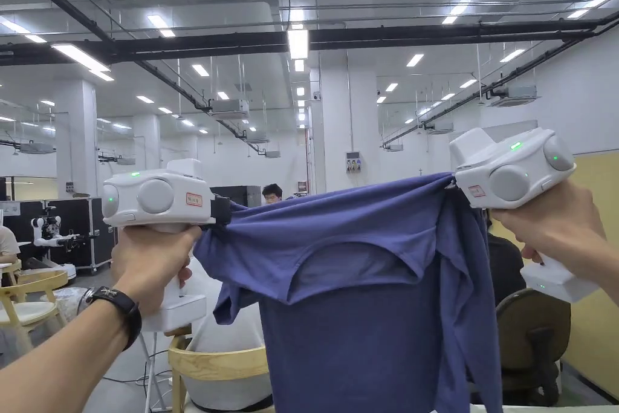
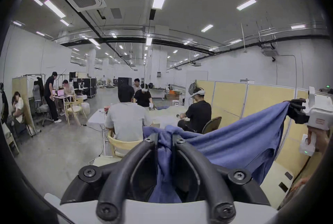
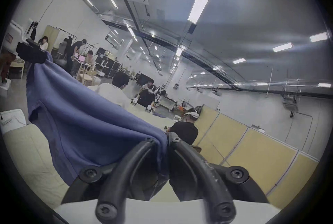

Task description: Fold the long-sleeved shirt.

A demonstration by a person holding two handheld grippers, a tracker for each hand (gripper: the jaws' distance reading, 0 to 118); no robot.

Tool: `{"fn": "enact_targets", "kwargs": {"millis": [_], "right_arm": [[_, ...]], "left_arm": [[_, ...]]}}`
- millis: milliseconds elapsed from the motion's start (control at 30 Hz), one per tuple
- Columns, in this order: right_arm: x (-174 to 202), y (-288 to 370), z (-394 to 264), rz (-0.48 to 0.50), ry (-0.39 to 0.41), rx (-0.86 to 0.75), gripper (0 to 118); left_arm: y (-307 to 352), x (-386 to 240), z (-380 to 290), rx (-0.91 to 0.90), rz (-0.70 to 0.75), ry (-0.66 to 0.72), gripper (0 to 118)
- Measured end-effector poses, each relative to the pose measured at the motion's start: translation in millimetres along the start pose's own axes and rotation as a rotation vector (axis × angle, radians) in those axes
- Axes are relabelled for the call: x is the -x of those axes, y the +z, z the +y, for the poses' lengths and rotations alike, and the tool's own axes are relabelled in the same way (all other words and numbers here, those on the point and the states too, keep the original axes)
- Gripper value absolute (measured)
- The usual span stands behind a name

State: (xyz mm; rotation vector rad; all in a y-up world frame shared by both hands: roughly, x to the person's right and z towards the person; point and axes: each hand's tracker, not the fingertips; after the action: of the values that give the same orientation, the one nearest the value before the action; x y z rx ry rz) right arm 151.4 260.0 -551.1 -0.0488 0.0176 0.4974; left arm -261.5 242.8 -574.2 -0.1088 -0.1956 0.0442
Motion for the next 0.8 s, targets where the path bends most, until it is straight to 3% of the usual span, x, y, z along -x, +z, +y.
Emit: {"fn": "enact_targets", "kwargs": {"millis": [100, 467, 800], "right_arm": [[5, -34, -7, 0.005, -0.022, 0.017, 13], [28, -169, -44, 0.006, -0.026, 0.076, 13], [93, -257, -166, 0.116, -0.079, 0.214, 13]], "left_arm": [[-32, -1, -9, 0.023, 0.026, -0.055, 13], [-156, 22, -45, 0.052, 0.061, -0.036, 13], [-242, 41, -171, 0.213, 0.075, -0.035, 13]]}}
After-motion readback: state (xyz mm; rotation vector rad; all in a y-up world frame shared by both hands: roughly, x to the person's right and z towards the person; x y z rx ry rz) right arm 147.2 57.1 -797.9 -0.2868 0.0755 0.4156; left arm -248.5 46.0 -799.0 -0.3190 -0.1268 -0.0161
